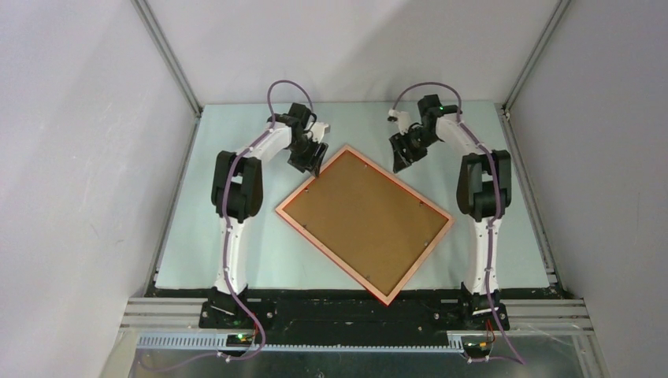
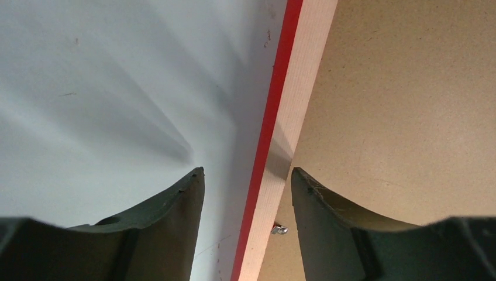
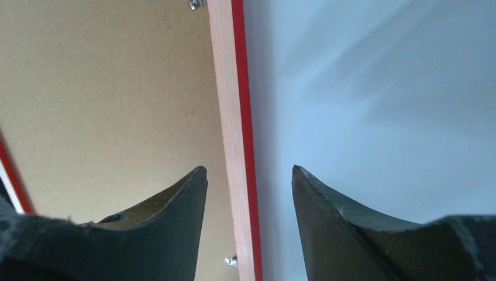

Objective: Put the photo into the frame
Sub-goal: Adjust the photo frame at the center of the board.

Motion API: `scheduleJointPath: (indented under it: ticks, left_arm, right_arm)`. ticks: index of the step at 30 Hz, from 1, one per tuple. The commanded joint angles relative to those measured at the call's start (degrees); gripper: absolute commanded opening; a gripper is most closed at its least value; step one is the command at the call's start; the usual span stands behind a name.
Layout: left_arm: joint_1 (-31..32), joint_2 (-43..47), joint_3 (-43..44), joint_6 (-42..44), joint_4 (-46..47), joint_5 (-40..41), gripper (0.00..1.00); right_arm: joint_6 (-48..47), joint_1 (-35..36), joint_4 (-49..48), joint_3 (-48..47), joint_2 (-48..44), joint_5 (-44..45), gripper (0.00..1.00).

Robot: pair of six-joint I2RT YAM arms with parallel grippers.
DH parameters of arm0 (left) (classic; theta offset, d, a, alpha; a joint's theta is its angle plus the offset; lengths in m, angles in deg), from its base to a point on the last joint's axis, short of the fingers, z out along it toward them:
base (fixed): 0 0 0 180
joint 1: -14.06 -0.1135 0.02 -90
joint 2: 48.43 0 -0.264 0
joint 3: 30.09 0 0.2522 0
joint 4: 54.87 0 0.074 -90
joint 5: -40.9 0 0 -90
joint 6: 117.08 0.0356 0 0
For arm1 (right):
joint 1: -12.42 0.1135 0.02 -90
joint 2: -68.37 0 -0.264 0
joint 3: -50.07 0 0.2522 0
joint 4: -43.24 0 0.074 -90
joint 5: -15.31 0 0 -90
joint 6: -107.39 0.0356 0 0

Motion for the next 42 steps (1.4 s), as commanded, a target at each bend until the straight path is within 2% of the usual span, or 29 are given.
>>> scheduleJointPath:
  ticks: [1,9,14,16,17,19,27,42]
  left_arm:
    - [0.4,-0.1,2.0,-0.8,0.1,-1.5,0.58]
    - [0.4,0.0,0.4,-2.6,0.3,-3.4,0.33]
    - [0.2,-0.1,-0.8,-4.9,0.3,-4.1,0.22]
    - [-0.1,-0.1,-1.6,-6.3,0.6,-4.0,0.14]
    - [-0.4,0.2,-2.4,-7.0,0.7,-4.0,0.05]
    - [-1.6,1.1,-4.5,-9.1,1.8,-4.3,0.01]
    - [-7.7,9.7,-19.3,-18.6,11.8,-1.7,0.0]
    - [-12.9,22.2,-43.3,-27.8,20.5,-2.3,0.0]
  right_arm:
    - [3.6,-1.9,-3.5,6.6,-10.5,-1.5,0.6]
    - [6.8,-6.6,-7.4,26.2,-23.4,1.5,0.61]
    - [6.6,-9.8,-7.3,33.6,-29.5,2.5,0.61]
    - [6.9,-11.0,-7.2,35.9,-31.7,2.1,0.61]
    - [7.1,-11.7,-7.2,37.3,-33.0,2.1,0.61]
    - [7.9,-12.7,-7.6,39.3,-34.9,2.2,0.61]
    - [14.0,-14.3,-11.0,43.1,-37.8,4.0,0.62]
    - [21.3,-12.7,-16.8,43.7,-30.3,6.7,0.63]
